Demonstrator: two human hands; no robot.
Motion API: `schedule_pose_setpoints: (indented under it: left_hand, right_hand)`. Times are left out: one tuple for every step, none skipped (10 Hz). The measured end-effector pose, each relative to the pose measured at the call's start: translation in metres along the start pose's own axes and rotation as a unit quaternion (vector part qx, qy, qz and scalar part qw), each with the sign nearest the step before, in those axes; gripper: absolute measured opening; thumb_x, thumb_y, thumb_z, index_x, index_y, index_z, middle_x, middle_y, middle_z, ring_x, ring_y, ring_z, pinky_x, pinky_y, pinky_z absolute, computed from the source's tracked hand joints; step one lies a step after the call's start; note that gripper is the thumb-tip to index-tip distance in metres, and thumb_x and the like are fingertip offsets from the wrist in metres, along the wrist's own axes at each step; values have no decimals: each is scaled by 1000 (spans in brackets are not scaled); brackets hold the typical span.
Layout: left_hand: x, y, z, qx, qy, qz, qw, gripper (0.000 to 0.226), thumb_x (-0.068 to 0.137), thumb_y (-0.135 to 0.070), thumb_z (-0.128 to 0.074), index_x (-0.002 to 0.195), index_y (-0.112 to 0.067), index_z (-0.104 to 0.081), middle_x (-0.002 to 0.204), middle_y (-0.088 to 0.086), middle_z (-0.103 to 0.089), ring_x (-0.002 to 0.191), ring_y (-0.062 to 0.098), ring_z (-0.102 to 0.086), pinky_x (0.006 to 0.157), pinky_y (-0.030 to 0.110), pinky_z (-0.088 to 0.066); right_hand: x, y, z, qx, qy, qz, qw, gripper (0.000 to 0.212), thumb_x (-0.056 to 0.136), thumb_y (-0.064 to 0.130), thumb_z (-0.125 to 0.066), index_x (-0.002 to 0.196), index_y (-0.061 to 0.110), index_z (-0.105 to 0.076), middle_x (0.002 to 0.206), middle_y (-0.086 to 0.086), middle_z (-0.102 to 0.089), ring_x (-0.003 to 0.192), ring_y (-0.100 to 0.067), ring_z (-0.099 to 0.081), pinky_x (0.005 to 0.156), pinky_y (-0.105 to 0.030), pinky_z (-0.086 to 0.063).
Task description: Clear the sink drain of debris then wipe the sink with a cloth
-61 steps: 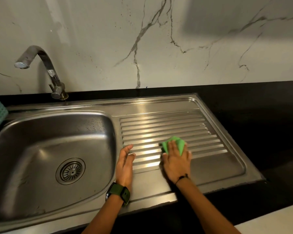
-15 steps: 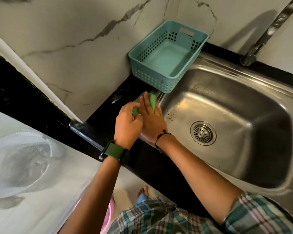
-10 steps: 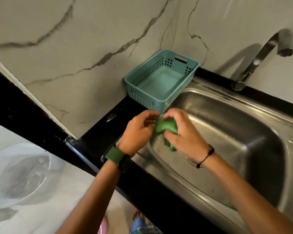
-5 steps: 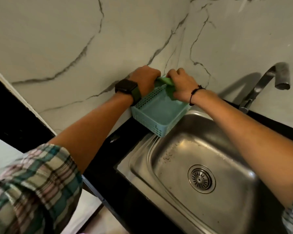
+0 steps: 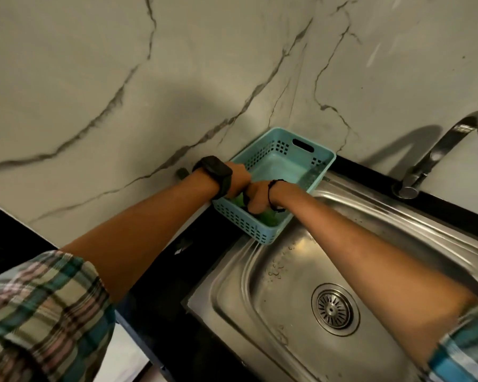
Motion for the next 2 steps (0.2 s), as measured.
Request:
schedule_pose_setpoints:
  left_hand:
    - [3, 0, 9, -11, -15, 8, 1000, 23, 88, -2, -44, 97, 5, -64, 104, 25, -65, 94, 37, -61, 73, 36, -44]
    - [2, -4, 31, -33, -29, 19, 999, 28, 89, -3, -42, 109, 1, -61, 115, 23, -61, 102, 37, -58, 84, 38, -46]
  right_hand:
    - [-7, -1, 10, -11, 4, 25, 1000, 35, 85, 8, -45, 117, -2, -56, 122, -17, -58, 105, -34, -57, 91, -42, -50]
    - [-28, -18, 38, 36, -80, 42, 995, 40, 87, 3, -44, 127, 3, -52, 135, -16, -51, 123, -33, -48, 106, -45, -40]
Point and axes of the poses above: each hand's wrist, its own x-axis towards the middle knuckle, its own z-axis out of the back of the hand, y = z × x, the point moved 10 cm from there along x, towards the middle knuckle
